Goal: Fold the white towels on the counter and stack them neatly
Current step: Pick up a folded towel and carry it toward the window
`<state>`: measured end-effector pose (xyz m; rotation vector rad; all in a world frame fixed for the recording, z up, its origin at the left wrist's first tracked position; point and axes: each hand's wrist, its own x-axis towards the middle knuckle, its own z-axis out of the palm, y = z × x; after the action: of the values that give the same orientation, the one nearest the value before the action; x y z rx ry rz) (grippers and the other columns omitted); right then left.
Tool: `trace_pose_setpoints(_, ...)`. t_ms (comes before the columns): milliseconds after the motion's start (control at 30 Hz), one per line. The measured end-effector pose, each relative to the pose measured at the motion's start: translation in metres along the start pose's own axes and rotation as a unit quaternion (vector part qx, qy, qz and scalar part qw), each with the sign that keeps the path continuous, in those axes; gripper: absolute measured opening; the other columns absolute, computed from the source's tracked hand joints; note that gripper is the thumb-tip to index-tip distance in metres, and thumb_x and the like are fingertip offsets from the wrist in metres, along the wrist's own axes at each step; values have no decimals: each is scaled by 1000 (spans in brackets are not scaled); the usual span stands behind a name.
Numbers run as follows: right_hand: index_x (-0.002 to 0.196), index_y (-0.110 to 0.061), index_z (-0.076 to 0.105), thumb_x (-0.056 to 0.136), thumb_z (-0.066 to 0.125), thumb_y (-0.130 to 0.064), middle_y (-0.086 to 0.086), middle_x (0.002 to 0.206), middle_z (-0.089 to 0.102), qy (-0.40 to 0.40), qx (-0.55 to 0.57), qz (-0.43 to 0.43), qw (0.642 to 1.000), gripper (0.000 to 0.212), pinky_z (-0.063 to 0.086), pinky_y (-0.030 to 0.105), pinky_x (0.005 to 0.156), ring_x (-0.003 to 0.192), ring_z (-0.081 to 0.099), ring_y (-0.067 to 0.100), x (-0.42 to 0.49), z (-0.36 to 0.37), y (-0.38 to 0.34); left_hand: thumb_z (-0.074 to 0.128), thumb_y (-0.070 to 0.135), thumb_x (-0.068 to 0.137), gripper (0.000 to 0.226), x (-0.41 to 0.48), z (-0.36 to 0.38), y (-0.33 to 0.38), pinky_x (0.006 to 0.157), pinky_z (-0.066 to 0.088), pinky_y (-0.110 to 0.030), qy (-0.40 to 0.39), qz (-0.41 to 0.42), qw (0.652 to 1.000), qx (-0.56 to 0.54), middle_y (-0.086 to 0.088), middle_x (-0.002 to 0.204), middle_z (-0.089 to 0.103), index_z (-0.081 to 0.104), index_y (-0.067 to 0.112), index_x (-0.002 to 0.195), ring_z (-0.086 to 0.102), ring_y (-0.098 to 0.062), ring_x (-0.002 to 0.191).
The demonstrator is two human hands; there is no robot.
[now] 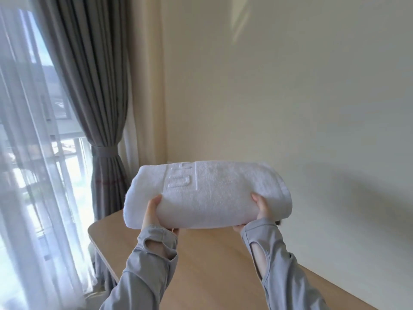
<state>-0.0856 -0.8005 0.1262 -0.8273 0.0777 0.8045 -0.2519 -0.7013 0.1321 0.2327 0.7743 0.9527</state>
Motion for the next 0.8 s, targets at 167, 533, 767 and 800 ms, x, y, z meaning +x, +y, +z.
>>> trace_pose_setpoints(167,87,-24,55,71,71,-30,4,91,61,-23,-7,3,1000,23,49,38,65,82,60,27,1,72,50,78,34,65,47,24,-17,79,90,52,-45,-13,28,999,-9,-9,112,61,50,14,97,62,-28,99)
trace_pose_setpoints(533,82,-23,53,76,68,-27,5,85,58,-41,-33,27,998,16,47,47,86,74,57,26,27,163,120,78,34,66,65,84,-40,168,92,51,-45,33,60,997,-40,-8,118,59,46,15,119,60,-28,105)
trace_pose_setpoints(767,96,-23,54,72,71,-26,6,93,59,-35,-30,41,998,30,48,37,59,80,58,28,86,212,159,78,35,66,60,158,-34,207,91,51,-44,41,71,996,-35,-7,111,59,44,15,112,60,-27,102)
trace_pose_setpoints(800,90,-22,55,72,71,-27,6,89,59,-39,-34,45,998,24,48,36,59,77,58,27,97,219,162,78,35,66,60,172,-30,213,92,50,-45,39,73,996,-31,-7,110,59,44,15,111,59,-27,103)
